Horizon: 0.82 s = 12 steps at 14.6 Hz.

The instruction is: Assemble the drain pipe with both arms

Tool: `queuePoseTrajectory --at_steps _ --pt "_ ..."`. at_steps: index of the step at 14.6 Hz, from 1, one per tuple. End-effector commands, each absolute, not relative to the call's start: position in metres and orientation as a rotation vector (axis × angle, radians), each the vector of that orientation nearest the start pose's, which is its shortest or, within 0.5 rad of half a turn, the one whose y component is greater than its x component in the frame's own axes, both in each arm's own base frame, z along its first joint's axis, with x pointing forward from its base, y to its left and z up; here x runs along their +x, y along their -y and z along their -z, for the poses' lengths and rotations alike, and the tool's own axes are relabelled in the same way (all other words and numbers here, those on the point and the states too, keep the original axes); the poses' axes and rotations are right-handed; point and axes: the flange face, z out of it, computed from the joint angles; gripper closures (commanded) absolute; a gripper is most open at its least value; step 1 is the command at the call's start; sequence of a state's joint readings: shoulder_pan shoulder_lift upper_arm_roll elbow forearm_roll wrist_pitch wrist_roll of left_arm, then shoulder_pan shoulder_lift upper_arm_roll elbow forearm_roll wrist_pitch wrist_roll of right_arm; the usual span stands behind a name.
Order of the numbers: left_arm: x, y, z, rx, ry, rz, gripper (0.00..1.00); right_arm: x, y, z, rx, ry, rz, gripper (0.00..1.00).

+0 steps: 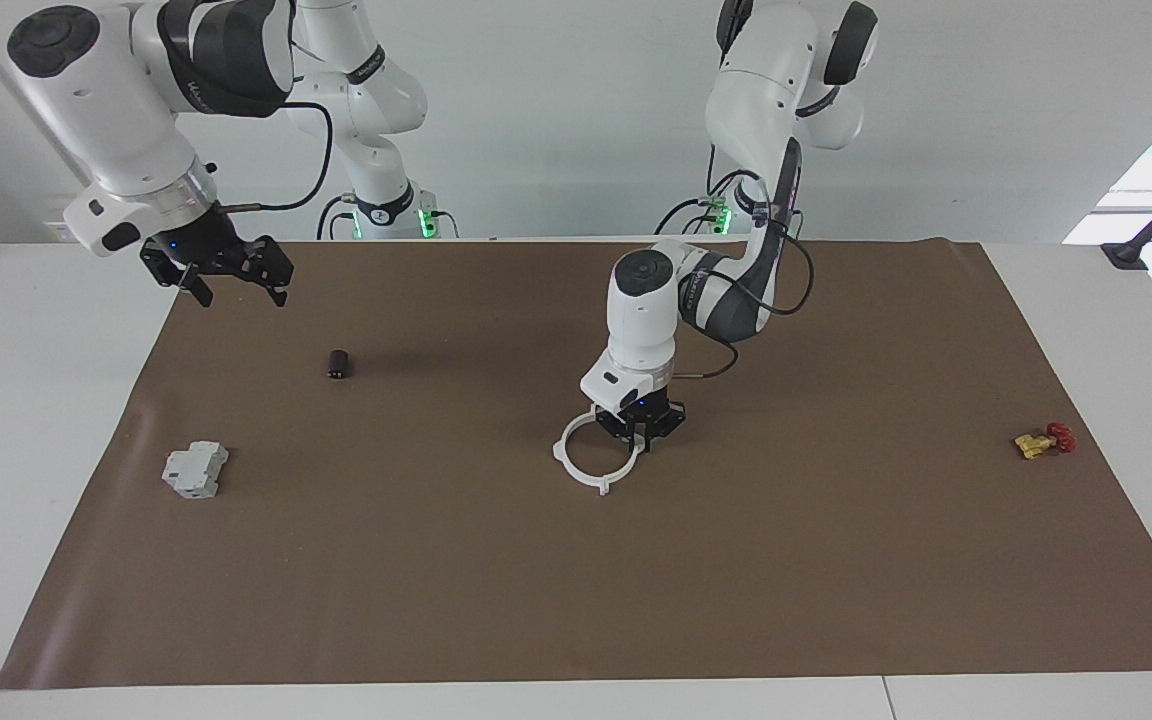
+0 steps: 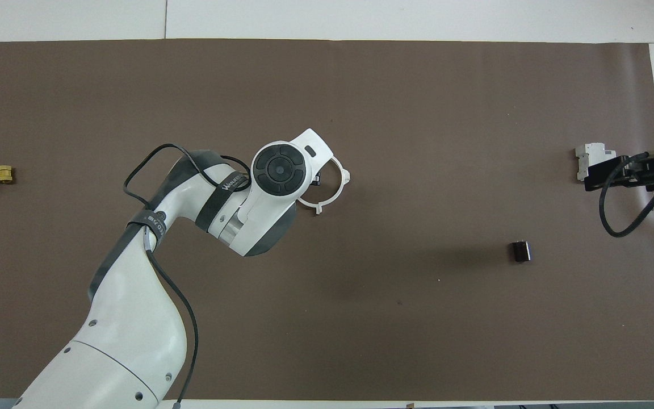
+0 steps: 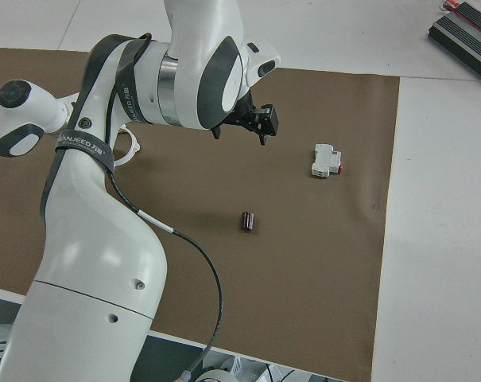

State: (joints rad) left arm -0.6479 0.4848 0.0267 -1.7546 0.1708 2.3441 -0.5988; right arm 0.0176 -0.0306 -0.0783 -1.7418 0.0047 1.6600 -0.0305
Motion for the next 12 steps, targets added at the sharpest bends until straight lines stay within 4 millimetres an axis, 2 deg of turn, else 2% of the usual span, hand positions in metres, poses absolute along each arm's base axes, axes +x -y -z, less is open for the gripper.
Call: queuePoseTrajectory --at_steps 1,6,12 --pt "0.544 0.383 -0.301 -3.068 -0.213 0.281 1.0 0.545 0.035 -0.57 -3.145 -0.005 -0.056 0.0" --pt "0.544 0.383 -0.301 -3.069 -0.214 0.285 1.0 0.545 0.035 -0.572 -3.144 -0.006 -0.051 0.0" --pt "0.545 0.384 -0.302 -3.077 -0.214 0.304 1.0 0.534 0.032 -0.614 -3.139 0.0 -0.065 0.0"
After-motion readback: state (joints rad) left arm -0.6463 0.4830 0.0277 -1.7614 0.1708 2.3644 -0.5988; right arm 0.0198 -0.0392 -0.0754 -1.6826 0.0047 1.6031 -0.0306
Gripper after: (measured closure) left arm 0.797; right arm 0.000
